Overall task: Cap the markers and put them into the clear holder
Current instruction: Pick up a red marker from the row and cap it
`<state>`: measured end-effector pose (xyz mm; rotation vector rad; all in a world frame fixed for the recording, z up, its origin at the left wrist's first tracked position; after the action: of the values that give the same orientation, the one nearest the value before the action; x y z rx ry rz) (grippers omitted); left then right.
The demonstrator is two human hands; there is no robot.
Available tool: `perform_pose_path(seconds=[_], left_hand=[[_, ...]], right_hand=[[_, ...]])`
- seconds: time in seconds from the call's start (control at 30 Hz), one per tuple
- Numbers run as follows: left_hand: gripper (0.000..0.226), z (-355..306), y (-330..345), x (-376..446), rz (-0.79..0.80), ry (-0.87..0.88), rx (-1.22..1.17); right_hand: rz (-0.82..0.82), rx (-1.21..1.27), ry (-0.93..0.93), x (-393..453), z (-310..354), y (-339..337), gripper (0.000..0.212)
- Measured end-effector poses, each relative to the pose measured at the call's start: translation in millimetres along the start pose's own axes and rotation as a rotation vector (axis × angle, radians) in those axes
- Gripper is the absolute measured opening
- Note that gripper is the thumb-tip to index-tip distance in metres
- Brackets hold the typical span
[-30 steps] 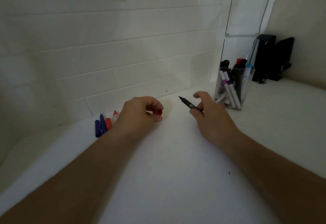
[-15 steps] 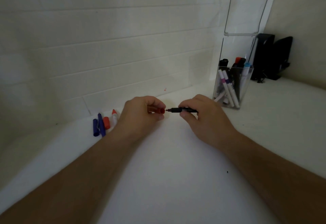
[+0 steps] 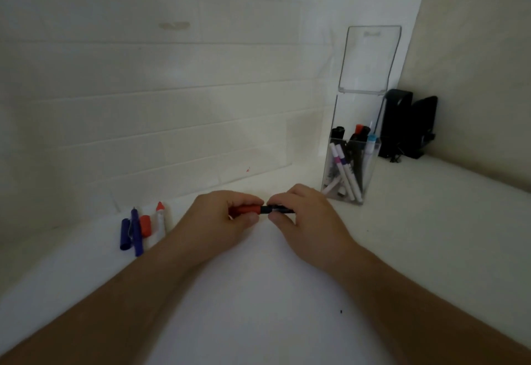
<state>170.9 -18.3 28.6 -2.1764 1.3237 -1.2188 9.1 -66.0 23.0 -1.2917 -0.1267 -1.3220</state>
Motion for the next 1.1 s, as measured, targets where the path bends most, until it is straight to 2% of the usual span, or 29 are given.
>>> perform_pose_path(seconds=[0.1,0.2,0.3,0.6,0.8,0.9,0.97,1.0,1.1], left_hand=[[0.016,-3.4,4.1,-2.6,0.038,-0.044,-0.107],[0.010,-1.6,8.2,-6.6,0.014,-0.211,-0.331],[0.016,-1.5,13.7,-8.8,0.029,-0.293,-0.439],[0.018,-8.5,13.8,-9.7,-0.002,-0.240,-0.442],[0.009,-20.5,15.3,-11.9,0.003,-0.085,-0.350],[0.004,-26.9,21.4,-13.0,0.046,-0.002,-0.285],[0.019,-29.7,20.1,-12.4,0.003,0.058,-0.259],[0.027,-29.9,18.6,-11.8,-0.028,0.073,-0.260],[0.036,-25.1,22.1,-10.4,-0.044,0.073,-0.254]], right_hand=[[0.030,0.062,0.024,1.3,1.7,1.6,0.020],[0.036,0.079,-0.010,1.8,9.5,0.8,0.019],[0.038,0.056,-0.026,1.5,13.1,1.7,0.020],[0.046,0.095,-0.019,1.2,14.9,2.4,0.018],[0.077,0.114,-0.018,0.8,12.4,2.6,0.013],[0.054,-0.137,-0.096,2.3,10.3,-9.2,0.021],[-0.001,-0.221,-0.114,13.1,10.5,-28.2,0.021],[-0.064,-0.169,-0.087,21.7,12.0,-43.0,0.018],[-0.402,0.144,0.101,59.2,2.2,-100.1,0.016]])
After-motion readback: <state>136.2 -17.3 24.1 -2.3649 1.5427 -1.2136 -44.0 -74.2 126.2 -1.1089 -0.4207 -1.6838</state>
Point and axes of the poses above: each hand's wrist, its own x-axis towards the middle knuckle, its own y-axis out of the palm, z = x × y, the point moved 7 cm from there along x, towards the middle knuckle, and after that the axes turned 15 degrees about -z, right-handed, at the moved point
